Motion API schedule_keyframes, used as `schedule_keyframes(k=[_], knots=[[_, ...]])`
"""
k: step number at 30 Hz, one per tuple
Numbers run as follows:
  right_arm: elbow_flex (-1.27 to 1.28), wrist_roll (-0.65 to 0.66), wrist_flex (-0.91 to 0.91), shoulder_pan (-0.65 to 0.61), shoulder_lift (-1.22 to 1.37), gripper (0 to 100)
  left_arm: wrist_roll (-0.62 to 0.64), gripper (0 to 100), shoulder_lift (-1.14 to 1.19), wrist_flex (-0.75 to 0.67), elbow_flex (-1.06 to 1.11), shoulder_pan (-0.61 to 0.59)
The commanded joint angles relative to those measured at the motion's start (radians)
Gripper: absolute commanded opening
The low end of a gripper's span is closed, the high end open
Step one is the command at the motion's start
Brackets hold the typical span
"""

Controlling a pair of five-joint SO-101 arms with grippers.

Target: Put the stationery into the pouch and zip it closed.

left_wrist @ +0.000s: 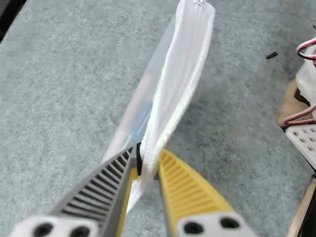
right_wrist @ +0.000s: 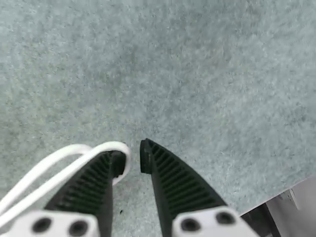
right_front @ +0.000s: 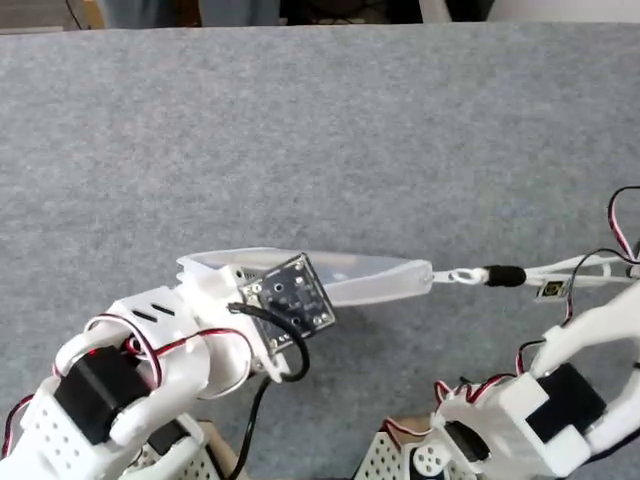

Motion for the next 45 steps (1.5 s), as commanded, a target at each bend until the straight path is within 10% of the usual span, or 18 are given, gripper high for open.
schedule_keyframes(k=[1, 20, 45], knots=[[-0.102, 0.003, 0.017, -0.02, 0.004, 1.1, 0.014, 3, -0.011, -0.026, -0.028, -0.104], [-0.294, -0.12, 0.184, -0.253, 0.004, 25.2, 0.071, 24, -0.009, -0.137, -0.031, -0.263], [0.036, -0.233, 0.187, -0.54, -0.429, 1.2, 0.078, 3, -0.021, -0.038, -0.022, -0.561]])
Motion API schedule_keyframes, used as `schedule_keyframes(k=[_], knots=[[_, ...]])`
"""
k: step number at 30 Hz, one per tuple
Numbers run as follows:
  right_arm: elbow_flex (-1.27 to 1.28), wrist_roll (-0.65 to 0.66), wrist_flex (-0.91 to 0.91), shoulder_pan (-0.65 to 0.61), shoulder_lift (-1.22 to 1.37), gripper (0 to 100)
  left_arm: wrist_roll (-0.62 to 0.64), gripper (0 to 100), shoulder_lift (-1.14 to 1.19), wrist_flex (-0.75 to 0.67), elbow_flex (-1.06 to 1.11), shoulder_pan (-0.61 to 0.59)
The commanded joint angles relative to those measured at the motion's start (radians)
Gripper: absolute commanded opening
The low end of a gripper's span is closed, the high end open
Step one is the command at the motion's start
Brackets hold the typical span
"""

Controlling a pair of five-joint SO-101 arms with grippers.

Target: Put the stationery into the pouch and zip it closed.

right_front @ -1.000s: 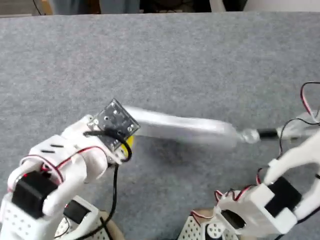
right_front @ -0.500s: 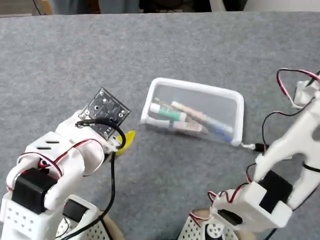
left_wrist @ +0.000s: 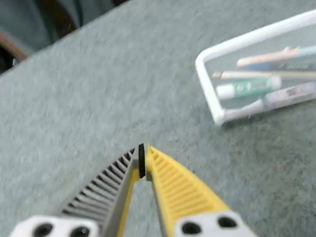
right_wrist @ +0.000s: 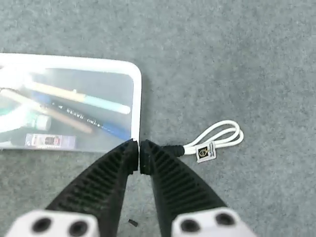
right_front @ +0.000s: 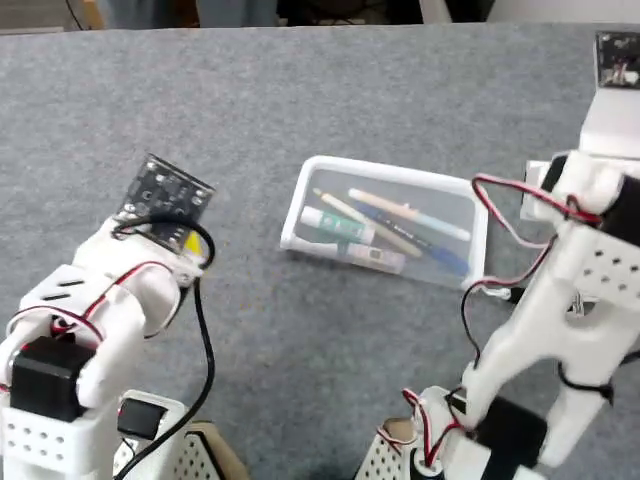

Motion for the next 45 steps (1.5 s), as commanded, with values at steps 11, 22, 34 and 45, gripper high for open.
schedule_keyframes(k=[11, 22, 34, 45], knots=[[0.757, 0.002, -0.27, 0.002, -0.624, 1.2, 0.095, 3, -0.42, 0.124, 0.191, -0.171], [1.325, 0.074, -0.555, 0.009, -0.949, 1.2, -0.037, 3, -0.669, -0.032, 0.624, -0.38], [1.684, 0.092, -0.736, 0.009, -1.053, 1.2, -0.092, 3, -0.709, -0.201, 1.058, -0.498], [1.956, 0.092, -0.741, 0.009, -1.33, 1.3, -0.095, 3, -0.709, -0.316, 1.237, -0.529]])
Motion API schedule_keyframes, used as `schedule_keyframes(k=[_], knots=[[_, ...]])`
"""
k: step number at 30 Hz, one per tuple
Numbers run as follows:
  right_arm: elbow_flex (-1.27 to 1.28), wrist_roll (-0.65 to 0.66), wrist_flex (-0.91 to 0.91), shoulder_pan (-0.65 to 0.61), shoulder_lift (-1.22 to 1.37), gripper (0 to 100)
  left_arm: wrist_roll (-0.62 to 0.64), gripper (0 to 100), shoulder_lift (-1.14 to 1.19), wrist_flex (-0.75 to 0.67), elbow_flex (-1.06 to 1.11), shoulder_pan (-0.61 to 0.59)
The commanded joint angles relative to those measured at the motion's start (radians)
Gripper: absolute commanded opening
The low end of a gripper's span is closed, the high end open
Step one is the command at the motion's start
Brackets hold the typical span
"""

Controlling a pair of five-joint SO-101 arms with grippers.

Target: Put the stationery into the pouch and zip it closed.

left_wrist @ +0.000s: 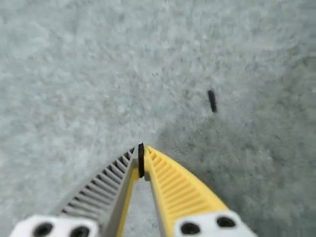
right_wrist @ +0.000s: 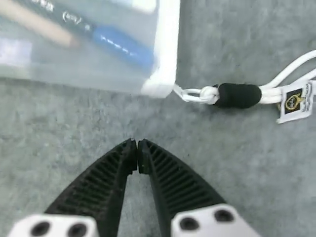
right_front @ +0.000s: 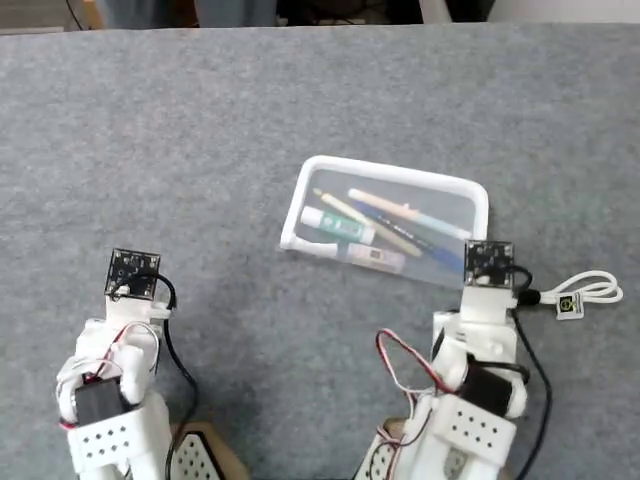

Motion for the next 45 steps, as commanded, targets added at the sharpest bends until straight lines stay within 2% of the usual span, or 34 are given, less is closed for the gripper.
schedule_keyframes(k=[1, 6, 11, 45], knots=[[0.024, 0.011, 0.002, 0.011, -0.11, 1.3, -0.006, 3, -0.009, -0.089, 0.019, -0.036], [0.016, 0.011, 0.152, 0.003, -0.254, 1.4, -0.006, 3, -0.009, -0.048, 0.019, -0.045], [0.016, 0.011, 0.259, 0.009, -0.236, 1.3, -0.005, 3, -0.009, 0.054, 0.012, -0.045], [0.016, 0.011, 0.258, 0.011, -0.236, 1.4, -0.005, 3, -0.009, 0.068, 0.019, -0.042]])
